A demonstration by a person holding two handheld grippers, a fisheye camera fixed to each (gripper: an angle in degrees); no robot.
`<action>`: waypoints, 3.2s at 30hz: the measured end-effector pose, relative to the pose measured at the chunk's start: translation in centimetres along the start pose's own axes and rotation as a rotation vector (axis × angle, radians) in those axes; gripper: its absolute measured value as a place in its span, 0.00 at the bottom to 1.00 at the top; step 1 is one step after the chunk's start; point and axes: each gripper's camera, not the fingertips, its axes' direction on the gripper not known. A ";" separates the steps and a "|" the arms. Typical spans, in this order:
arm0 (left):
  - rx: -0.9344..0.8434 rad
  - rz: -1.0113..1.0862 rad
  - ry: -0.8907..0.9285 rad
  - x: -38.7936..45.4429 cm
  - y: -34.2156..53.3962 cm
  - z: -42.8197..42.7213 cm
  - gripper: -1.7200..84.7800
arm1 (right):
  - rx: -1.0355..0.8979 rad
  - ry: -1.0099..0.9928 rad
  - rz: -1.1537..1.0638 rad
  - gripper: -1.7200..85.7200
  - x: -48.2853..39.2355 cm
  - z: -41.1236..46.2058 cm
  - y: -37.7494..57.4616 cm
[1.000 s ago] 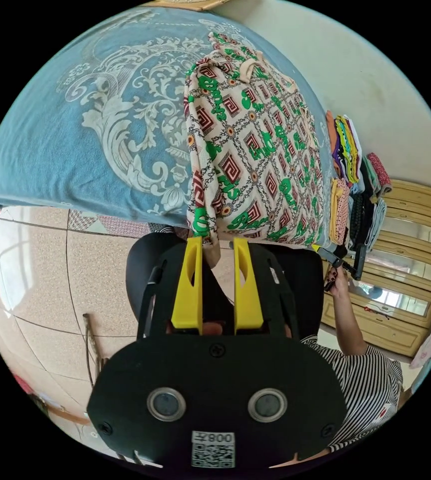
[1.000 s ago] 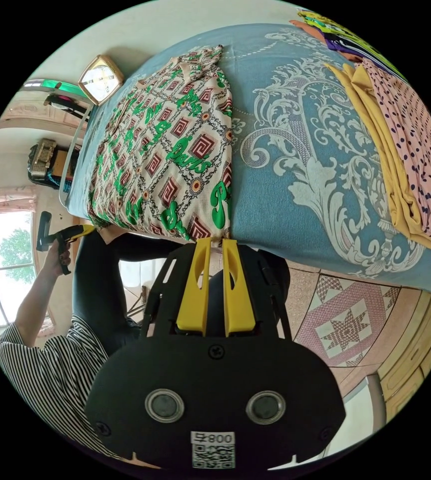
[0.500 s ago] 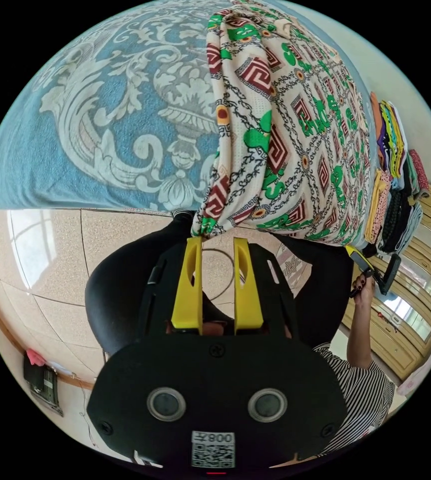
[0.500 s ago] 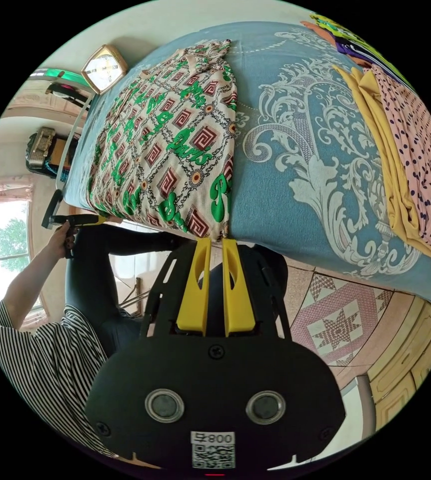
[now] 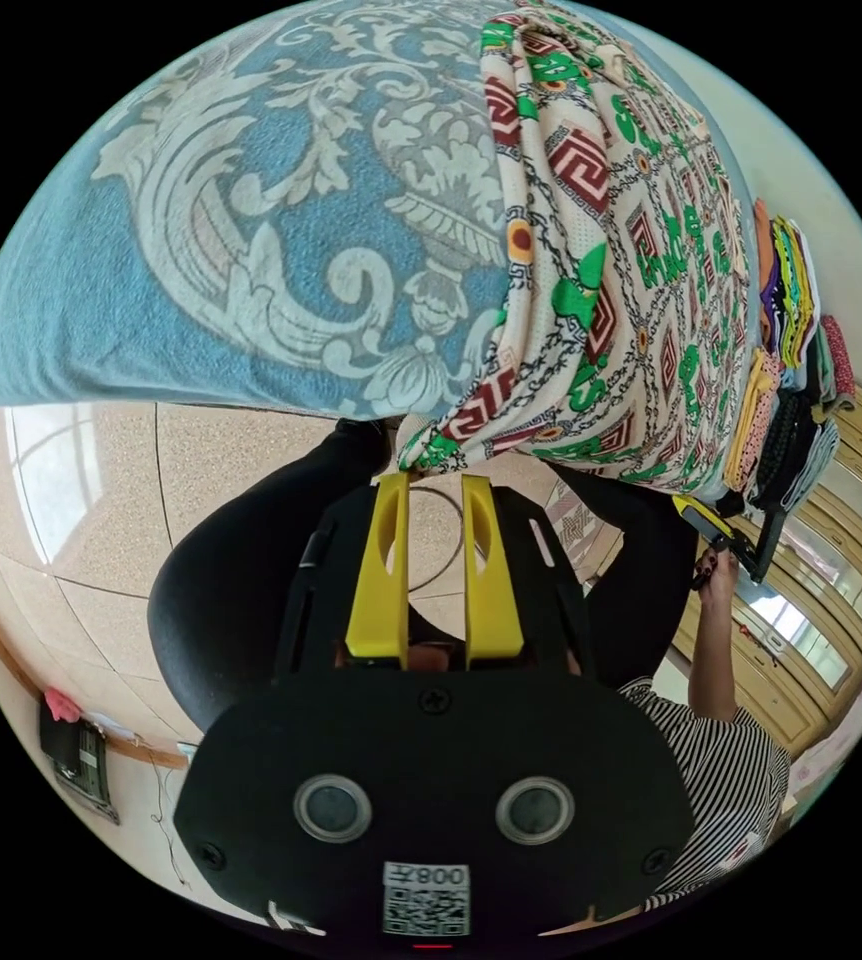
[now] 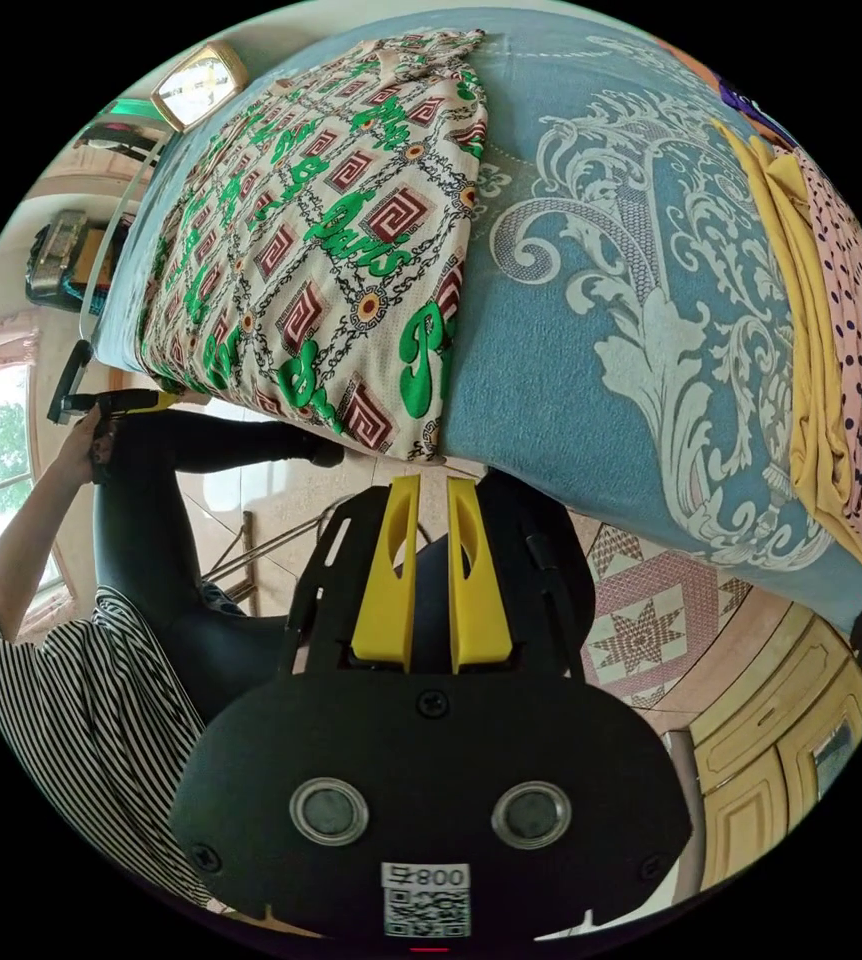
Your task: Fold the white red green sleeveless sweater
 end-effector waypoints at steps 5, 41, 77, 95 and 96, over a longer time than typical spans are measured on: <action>-0.033 -0.006 -0.042 0.6 0.4 0.6 0.14 | -0.012 -0.014 -0.016 0.08 -0.1 0.2 -1.3; 0.201 0.145 0.057 0.7 9.8 -4.6 0.04 | 0.186 -0.411 -0.085 0.03 4.0 -9.8 3.9; 0.201 0.324 0.204 -7.9 12.4 -6.4 0.05 | 0.168 -0.486 -0.072 0.02 7.7 -12.4 4.6; 0.316 0.462 0.582 -16.6 17.5 -10.0 0.05 | 0.264 -0.597 -0.123 0.02 12.0 -15.4 9.0; 0.312 0.455 0.593 -17.2 17.8 -9.8 0.05 | 0.264 -0.599 -0.119 0.02 12.1 -15.3 9.3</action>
